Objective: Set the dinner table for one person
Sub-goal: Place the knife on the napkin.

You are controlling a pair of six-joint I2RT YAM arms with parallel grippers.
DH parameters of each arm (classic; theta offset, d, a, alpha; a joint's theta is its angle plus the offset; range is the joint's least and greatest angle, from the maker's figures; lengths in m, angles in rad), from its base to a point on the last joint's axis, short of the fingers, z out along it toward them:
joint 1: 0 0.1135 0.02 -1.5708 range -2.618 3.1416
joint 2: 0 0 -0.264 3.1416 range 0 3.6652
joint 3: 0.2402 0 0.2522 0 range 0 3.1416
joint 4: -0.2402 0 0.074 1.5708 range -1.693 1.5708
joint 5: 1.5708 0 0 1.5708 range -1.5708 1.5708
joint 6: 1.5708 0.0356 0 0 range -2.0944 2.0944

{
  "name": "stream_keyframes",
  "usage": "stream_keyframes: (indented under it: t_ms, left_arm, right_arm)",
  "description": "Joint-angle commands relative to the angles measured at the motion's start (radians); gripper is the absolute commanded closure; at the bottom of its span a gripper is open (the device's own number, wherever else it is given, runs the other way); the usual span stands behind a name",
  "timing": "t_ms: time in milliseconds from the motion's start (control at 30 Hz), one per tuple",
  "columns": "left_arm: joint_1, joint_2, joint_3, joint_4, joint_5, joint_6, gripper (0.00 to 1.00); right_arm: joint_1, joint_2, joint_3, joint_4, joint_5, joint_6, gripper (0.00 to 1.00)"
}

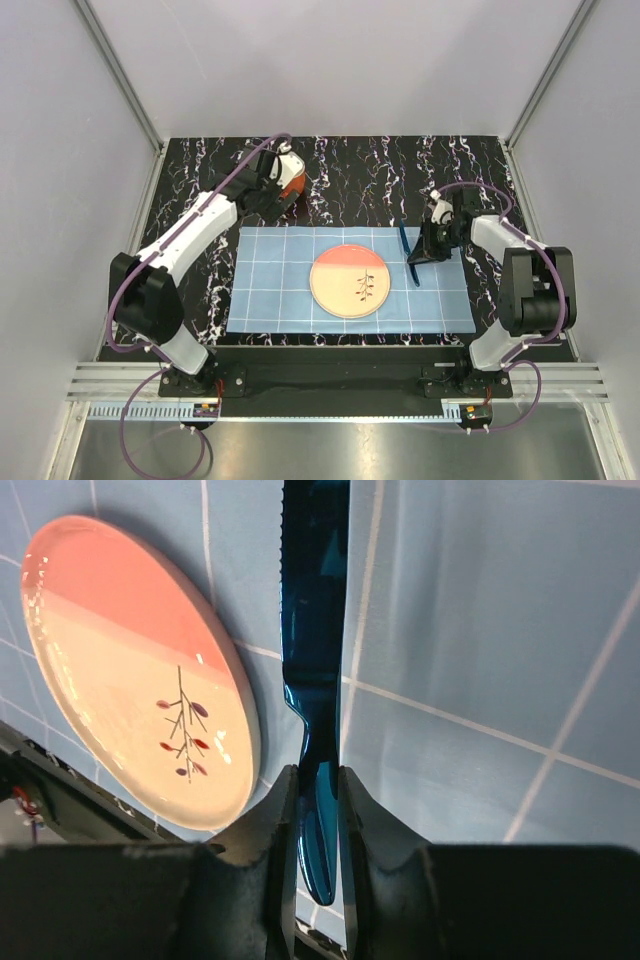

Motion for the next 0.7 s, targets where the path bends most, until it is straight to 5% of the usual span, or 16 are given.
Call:
stream_keyframes:
  t_ms: [0,667]
  left_arm:
    - [-0.012,-0.051,-0.006,0.033,0.007,0.019,0.01]
    - [-0.058,-0.065,-0.018,0.027,-0.011,0.047,0.01]
  right_arm:
    - [0.01,0.005,-0.042,0.07,-0.109,0.056,1.0]
    - [0.013,-0.081,-0.166,0.15,-0.125,0.163,1.0]
